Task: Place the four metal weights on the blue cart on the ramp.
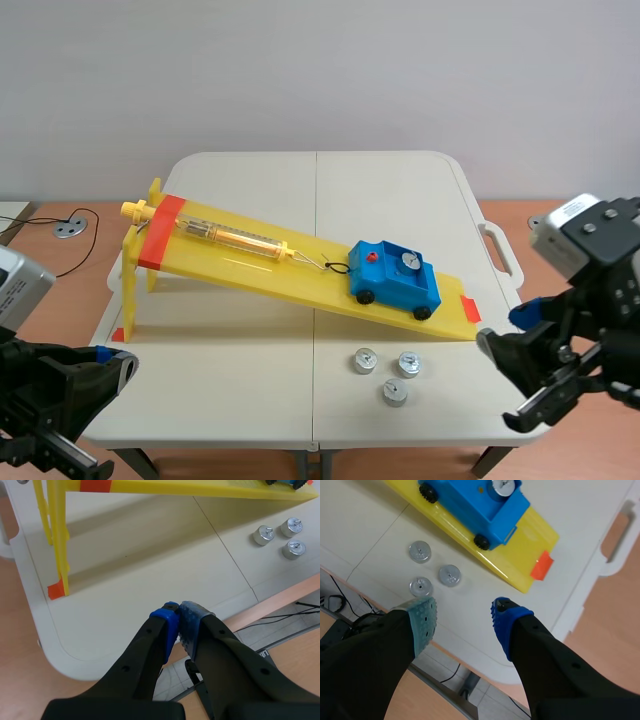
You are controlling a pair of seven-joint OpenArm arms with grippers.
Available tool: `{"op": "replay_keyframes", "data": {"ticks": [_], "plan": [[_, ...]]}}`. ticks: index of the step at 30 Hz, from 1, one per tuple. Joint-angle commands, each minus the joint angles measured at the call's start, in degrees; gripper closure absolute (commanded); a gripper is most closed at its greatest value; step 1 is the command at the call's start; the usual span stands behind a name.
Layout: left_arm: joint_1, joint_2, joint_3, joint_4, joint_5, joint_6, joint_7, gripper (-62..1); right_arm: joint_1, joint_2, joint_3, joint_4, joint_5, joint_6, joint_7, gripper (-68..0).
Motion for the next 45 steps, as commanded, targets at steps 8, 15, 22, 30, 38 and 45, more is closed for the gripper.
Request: {"op": "replay_keyframes", "data": {"ticks": [8,15,22,30,38,45], "plan": [[-1.11,0.15,-0.83,2.91,-3.8,-1.42,-5.92,-2.9,11.69,-4.52,-7.67,-9.33,-6.49,-3.32,11.76,-26.4],[-1.11,0.15,-0.83,2.91,-3.78,-1.42,-5.92,-2.9,15.15,-6.25,-13.7,-16.13,-11.93,-6.32,15.32,-26.4],[-1.14,0.15,-0.83,2.91,-3.78,-1.42,-5.92,-2.9,17.31,-8.02,-17.59,-21.4,-15.5,-9.14,17.29,-26.3],[-1.14,0.15,-0.83,2.91,-3.78,-1.42,-5.95,-2.9,18.64,-8.07,-19.63,-25.33,-16.39,-10.43,19.74,-24.6],[-1.64,0.15,-0.83,2.91,-3.78,-1.42,-5.77,-2.9,19.52,-8.04,-19.63,-28.22,-16.39,-10.45,19.8,-17.4],[-2.05,0.15,-0.83,2.91,-3.78,-1.42,-5.51,-2.9,19.52,-8.0,-19.63,-28.41,-16.57,-11.96,16.79,-4.1]]}}
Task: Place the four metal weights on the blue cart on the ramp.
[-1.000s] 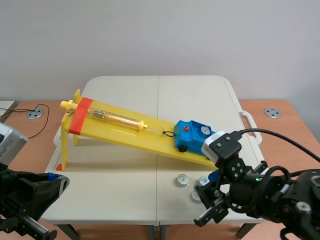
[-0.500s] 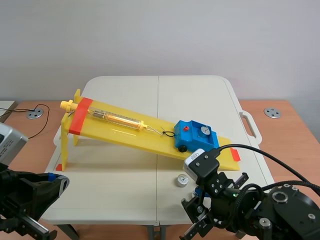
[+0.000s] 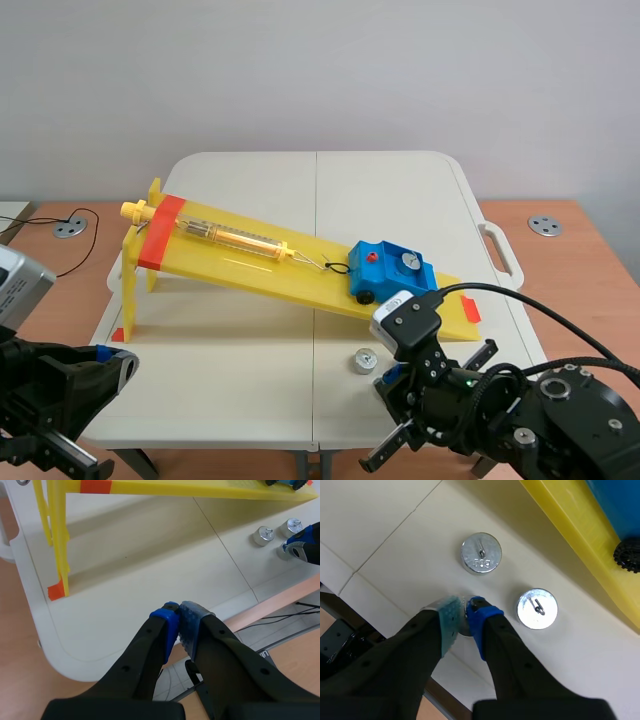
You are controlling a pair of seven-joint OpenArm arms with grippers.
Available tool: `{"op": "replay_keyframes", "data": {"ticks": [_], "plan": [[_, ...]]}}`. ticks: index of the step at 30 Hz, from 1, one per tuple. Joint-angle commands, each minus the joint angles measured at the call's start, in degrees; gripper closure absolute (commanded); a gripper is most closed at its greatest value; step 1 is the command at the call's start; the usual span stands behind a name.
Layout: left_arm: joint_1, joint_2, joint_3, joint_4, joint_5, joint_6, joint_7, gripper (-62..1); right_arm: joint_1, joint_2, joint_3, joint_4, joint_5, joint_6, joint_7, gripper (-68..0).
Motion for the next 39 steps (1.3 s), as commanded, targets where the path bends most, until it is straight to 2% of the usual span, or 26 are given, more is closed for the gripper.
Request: {"op": "replay_keyframes", "data": {"ticks": [1,8,12,16,19,22,28,31,33,39], "plan": [[-2.03,0.15,-0.83,2.91,-3.78,-1.42,-5.51,-2.9,3.8,0.02,1.4,2.45,1.66,-1.7,1.84,-2.1],[-2.01,0.15,-0.83,2.91,-3.78,-1.42,-5.51,-2.9,3.39,0.92,1.66,4.37,2.62,-2.08,0.52,-0.7],[-2.01,0.15,-0.83,2.91,-3.78,-1.42,-5.49,-2.9,0.28,3.56,3.34,12.02,7.28,-2.01,-1.05,-0.7],[-2.01,0.15,-0.83,2.91,-3.78,-1.42,-5.49,-2.9,-4.42,5.79,7.76,21.4,10.73,-1.42,-3.8,-0.6],[-2.01,0.15,-0.83,2.91,-3.78,-1.42,-5.49,-2.9,-8.04,7.06,12.02,27.45,14.91,-0.76,-5.66,-0.6],[-2.01,0.15,-0.83,2.91,-3.78,-1.42,-5.49,-2.9,-11.17,7.5,17.29,32.68,19.74,1.09,-7.76,-0.6],[-2.01,0.15,-0.83,2.91,-3.78,-1.42,-5.49,-2.9,-14.62,7.45,29.0,40.19,33.59,3.63,-13.18,-0.6],[-2.01,0.15,-0.83,2.91,-3.78,-1.42,-5.49,-2.9,-14.21,7.26,33.48,41.0,37.75,3.58,-13.64,-0.6],[-2.01,0.13,-0.83,2.91,-3.78,-1.42,-5.49,-2.9,-12.57,6.23,34.53,40.46,37.83,3.56,-13.53,-0.6],[-2.01,0.15,-0.83,2.91,-3.78,-1.42,-5.49,-2.9,-5.44,2.16,31.8,35.1,37.77,3.56,-13.51,-0.6]]}}
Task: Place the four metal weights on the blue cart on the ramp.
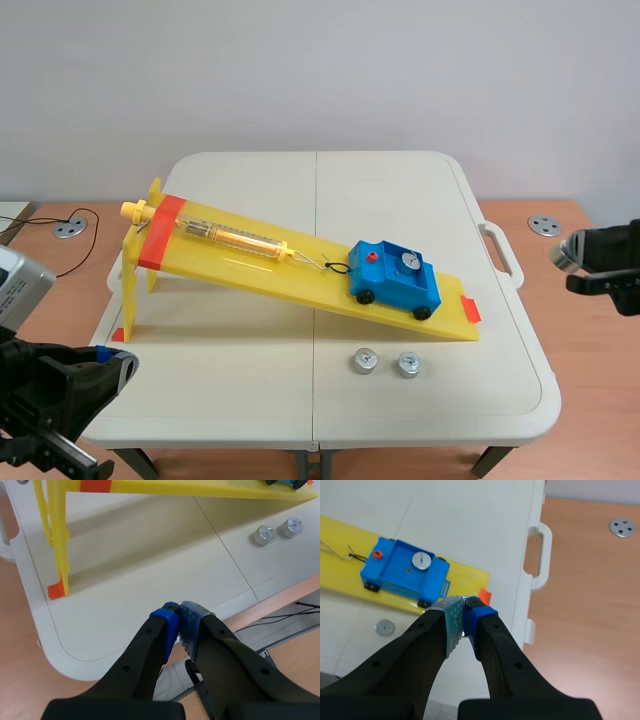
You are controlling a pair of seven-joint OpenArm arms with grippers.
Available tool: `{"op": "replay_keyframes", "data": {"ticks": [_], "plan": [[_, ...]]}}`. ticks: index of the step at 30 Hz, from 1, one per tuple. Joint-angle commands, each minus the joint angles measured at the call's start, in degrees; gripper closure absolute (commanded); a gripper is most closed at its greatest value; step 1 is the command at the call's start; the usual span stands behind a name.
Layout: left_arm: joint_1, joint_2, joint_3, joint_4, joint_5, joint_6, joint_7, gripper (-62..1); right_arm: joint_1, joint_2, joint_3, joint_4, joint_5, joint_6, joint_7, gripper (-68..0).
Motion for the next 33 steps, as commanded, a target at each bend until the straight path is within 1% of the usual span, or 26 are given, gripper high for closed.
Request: {"op": "replay_keyframes", "data": {"ticks": [1,6,10,13,16,21,24,25,27,33], "plan": [[-2.01,0.15,-0.83,2.91,-3.78,-1.42,-5.49,-2.9,7.3,-0.55,-4.24,-1.11,3.02,0.87,6.91,-0.6],[-2.01,0.13,-0.83,2.91,-3.78,-1.42,-5.49,-2.9,12.85,-2.56,-7.02,-6.49,1.68,0.87,7.41,-0.6],[-2.01,0.13,-0.83,2.91,-3.78,-1.42,-5.49,-2.9,16.46,-4.13,-8.31,-9.64,-0.39,0.87,8.13,-0.6],[-2.01,0.13,-0.83,2.91,-3.78,-1.42,-5.49,-2.9,19.15,-5.16,-9.42,-12.79,-0.59,0.87,8.63,-0.6],[-2.01,0.15,-0.83,2.91,-3.78,-1.42,-5.49,-2.9,21.68,-6.05,-10.78,-16.04,-1.88,0.87,9.35,-0.6],[-2.01,0.15,-0.83,2.91,-3.78,-1.42,-5.51,-2.9,24.92,-7.56,-12.33,-20.02,-3.67,0.92,11.21,-0.6],[-2.03,0.15,-0.83,2.91,-3.78,-1.42,-5.51,-2.9,26.84,-8.79,-12.81,-22.16,-4.2,0.98,11.45,-0.6],[-2.03,0.15,-0.83,2.91,-3.78,-1.42,-5.51,-2.9,27.47,-9.11,-13.09,-22.97,-4.2,1.66,11.61,-0.6],[-2.03,0.15,-0.83,2.91,-3.78,-1.42,-5.51,-2.9,28.52,-9.84,-13.62,-24.57,-4.48,2.16,11.63,-0.6],[-2.03,0.15,-0.83,2.91,-3.78,-1.42,-5.49,-2.9,30.47,-10.78,-15.37,-28.35,-5.64,2.16,12.5,-0.6]]}}
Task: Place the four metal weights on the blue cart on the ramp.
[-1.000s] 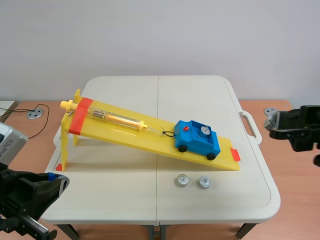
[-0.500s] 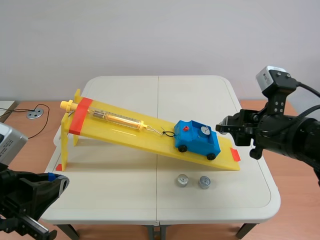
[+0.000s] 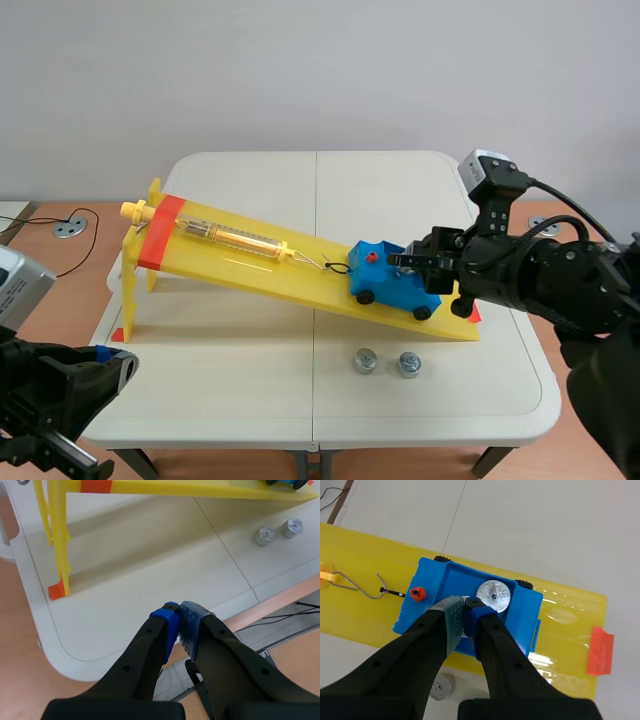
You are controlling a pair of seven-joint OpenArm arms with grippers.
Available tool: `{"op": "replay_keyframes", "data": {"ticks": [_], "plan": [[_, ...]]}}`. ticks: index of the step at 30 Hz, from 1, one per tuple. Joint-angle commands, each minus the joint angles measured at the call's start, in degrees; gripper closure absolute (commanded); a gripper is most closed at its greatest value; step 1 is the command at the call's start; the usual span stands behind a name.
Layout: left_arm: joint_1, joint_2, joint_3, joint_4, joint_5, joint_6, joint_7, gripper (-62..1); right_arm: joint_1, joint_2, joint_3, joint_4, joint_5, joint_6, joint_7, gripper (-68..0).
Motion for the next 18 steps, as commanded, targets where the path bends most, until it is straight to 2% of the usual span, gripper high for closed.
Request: {"op": "replay_keyframes", "data": {"ticks": [1,9,12,14,16,18], "plan": [[-2.03,0.15,-0.83,2.91,-3.78,-1.42,-5.49,-2.9,5.88,0.48,-0.79,4.04,3.13,2.03,10.47,-0.6],[-2.03,0.15,-0.83,2.91,-3.78,-1.42,-5.51,-2.9,6.03,0.5,-0.83,2.25,2.12,2.03,10.25,-2.0],[-2.03,0.15,-0.83,2.91,-3.78,-1.42,-5.51,-2.9,6.03,0.68,-0.81,2.27,2.14,2.08,9.99,-13.9],[-2.03,0.15,-0.83,2.91,-3.78,-1.42,-5.51,-2.9,6.03,0.87,-0.57,2.34,2.29,3.85,9.38,-21.2],[-2.03,0.15,-0.83,2.91,-3.78,-1.42,-5.51,-2.9,5.7,1.36,0.24,2.97,3.02,5.77,8.15,-25.8],[-2.03,0.15,-0.83,2.91,-3.78,-1.42,-5.51,-2.9,4.52,2.36,1.44,4.9,5.07,7.32,6.95,-27.5]]}}
